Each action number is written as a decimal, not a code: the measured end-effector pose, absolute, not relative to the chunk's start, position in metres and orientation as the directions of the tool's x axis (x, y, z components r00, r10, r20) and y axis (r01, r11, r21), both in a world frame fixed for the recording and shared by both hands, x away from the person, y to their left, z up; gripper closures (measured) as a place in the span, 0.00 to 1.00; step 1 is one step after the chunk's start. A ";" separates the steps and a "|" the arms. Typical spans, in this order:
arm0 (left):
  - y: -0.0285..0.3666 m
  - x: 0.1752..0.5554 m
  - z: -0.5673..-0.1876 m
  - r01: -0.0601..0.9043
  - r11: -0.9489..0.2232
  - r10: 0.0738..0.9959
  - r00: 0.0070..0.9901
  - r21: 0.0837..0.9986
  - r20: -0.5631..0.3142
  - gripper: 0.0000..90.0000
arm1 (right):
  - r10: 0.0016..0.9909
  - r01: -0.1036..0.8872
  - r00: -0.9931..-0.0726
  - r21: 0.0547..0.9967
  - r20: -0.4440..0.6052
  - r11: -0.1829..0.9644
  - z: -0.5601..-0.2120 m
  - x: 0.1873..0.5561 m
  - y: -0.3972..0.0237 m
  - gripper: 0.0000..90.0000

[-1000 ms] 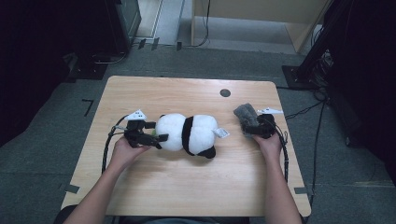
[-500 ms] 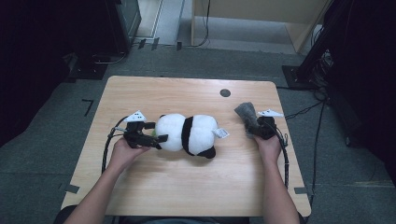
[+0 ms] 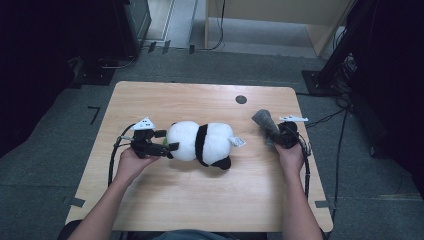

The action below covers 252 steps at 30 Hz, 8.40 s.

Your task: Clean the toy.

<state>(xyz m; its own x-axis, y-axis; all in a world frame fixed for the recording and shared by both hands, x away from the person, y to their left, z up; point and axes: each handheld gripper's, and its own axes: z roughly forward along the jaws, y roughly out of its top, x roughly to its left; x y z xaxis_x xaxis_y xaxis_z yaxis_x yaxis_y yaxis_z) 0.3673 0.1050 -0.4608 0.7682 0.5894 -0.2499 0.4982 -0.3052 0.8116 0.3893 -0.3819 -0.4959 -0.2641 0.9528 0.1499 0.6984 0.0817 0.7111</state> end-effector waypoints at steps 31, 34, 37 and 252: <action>0.092 0.362 -0.485 0.541 -0.276 0.587 0.749 0.794 -0.307 0.37 | 0.806 0.574 -0.572 0.776 0.154 0.260 -0.384 0.390 -0.277 0.81; 0.093 0.361 -0.484 0.545 -0.274 0.590 0.746 0.792 -0.309 0.43 | 0.797 0.573 -0.585 0.773 0.152 0.273 -0.378 0.393 -0.268 0.81; 0.091 0.361 -0.483 0.547 -0.270 0.598 0.740 0.792 -0.307 0.48 | 0.780 0.569 -0.608 0.765 0.147 0.300 -0.373 0.398 -0.255 0.81; 0.086 0.356 -0.474 0.580 -0.244 0.672 0.679 0.777 -0.295 0.63 | 0.736 0.575 -0.674 0.668 0.060 0.472 -0.395 0.381 -0.147 0.85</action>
<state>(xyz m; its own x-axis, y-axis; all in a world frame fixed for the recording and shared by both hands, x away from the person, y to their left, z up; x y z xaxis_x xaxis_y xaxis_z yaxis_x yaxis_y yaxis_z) 0.3561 0.0863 -0.4744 0.6787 0.6725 -0.2953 0.5800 -0.2441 0.7771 0.3813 -0.1470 -0.3952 -0.6740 0.7363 0.0596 0.5750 0.4722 0.6681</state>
